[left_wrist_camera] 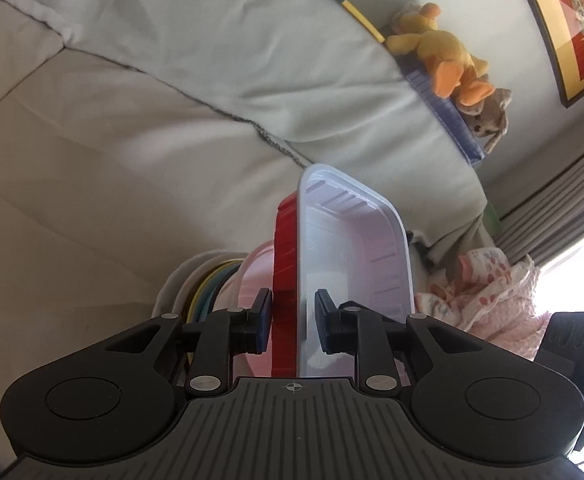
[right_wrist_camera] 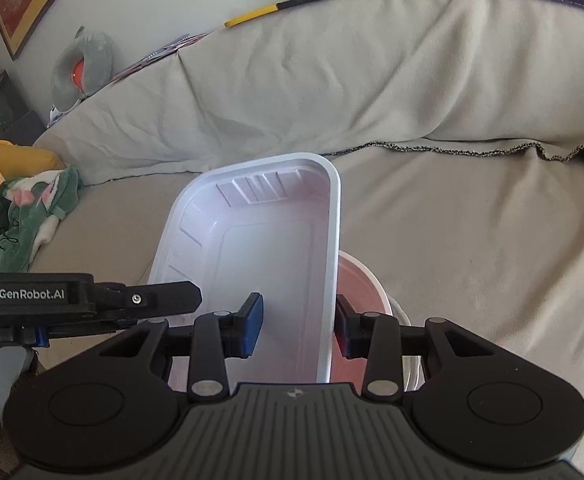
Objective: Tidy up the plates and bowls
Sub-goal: 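Lift the tray and carry it over the white bowl stack, then lower the tray into the white plastic bowl with both tools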
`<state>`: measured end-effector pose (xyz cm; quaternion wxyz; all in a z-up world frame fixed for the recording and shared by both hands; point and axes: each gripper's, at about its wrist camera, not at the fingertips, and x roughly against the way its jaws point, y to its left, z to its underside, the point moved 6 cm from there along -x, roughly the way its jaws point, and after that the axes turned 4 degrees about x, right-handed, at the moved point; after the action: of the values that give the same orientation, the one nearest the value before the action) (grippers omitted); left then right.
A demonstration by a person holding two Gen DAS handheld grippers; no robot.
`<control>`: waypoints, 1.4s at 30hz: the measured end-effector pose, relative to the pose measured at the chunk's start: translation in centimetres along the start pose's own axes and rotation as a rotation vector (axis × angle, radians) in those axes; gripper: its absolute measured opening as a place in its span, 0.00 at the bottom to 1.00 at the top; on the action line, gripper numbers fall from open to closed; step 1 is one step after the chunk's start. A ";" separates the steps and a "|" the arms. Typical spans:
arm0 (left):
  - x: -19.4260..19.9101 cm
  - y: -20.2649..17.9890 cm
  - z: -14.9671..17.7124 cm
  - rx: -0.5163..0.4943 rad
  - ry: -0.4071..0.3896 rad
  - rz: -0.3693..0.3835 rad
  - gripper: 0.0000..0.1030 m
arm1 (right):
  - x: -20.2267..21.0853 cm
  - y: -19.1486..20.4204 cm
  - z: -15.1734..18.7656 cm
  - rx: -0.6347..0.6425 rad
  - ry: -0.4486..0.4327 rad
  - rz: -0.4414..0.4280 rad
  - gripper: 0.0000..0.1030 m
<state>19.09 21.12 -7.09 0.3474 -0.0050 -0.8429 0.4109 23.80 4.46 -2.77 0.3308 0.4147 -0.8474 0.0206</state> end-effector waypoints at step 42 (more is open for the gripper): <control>1.4 1.1 0.3 0.057 0.004 0.015 0.24 | 2.2 -1.8 1.6 -0.074 -0.049 -0.078 0.38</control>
<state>17.53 22.10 -7.17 0.3460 -0.0020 -0.8301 0.4373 23.25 1.29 -3.20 0.3254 0.4352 -0.8388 -0.0339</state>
